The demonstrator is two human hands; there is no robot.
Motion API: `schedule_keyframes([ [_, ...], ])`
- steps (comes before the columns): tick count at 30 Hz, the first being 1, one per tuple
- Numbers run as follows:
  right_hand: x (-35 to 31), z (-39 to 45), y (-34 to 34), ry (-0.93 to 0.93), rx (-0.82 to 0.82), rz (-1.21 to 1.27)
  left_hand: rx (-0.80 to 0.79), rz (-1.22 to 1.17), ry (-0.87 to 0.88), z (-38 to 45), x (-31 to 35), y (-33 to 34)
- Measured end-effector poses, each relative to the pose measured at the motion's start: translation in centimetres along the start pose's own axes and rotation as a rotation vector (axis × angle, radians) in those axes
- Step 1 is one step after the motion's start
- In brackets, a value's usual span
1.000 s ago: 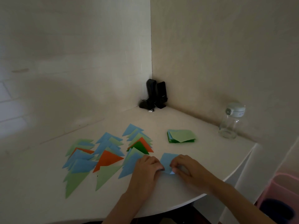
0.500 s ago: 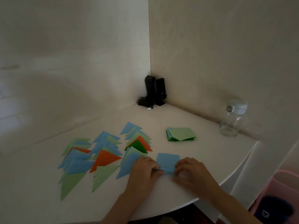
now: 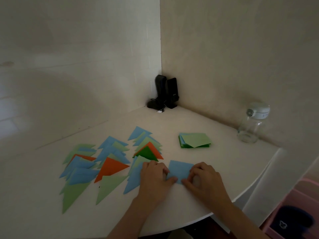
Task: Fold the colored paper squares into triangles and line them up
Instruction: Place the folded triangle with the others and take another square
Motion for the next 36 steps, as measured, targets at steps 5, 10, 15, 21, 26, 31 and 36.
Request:
schedule_keyframes([
  [5,0.6,1.0,-0.6,0.007,-0.188,0.108,-0.03,-0.211,0.012,0.3,-1.5,-0.6],
  [10,1.3,1.2,-1.8,-0.063,-0.225,0.279,-0.027,-0.189,0.062,0.2,-1.4,-0.7],
  [15,1.2,1.4,-1.4,-0.069,-0.227,0.221,0.107,-0.153,0.156,-1.1,0.2,-0.6],
  [21,1.1,1.1,-0.3,0.008,-0.14,0.099,0.024,-0.094,0.35,-3.7,3.6,0.5],
  [26,1.2,1.1,-1.4,0.096,0.012,0.051,0.009,0.099,0.401,-4.0,3.9,1.3],
  [31,0.9,0.2,-1.3,-0.034,-0.194,0.136,-0.041,0.22,0.358,-4.4,3.0,1.1],
  [36,-0.6,-0.3,-2.2,-0.169,-0.143,0.186,-0.015,0.192,0.374,-4.6,2.7,0.5],
])
Point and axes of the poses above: each hand's wrist, its own z-axis towards the middle knuckle, its own y-axis out of the palm, x = y × z, the point moved 4 cm from there along z, towards the middle knuckle, and after that the axes turned 13 degrees about -x, right-handed, at the moved point
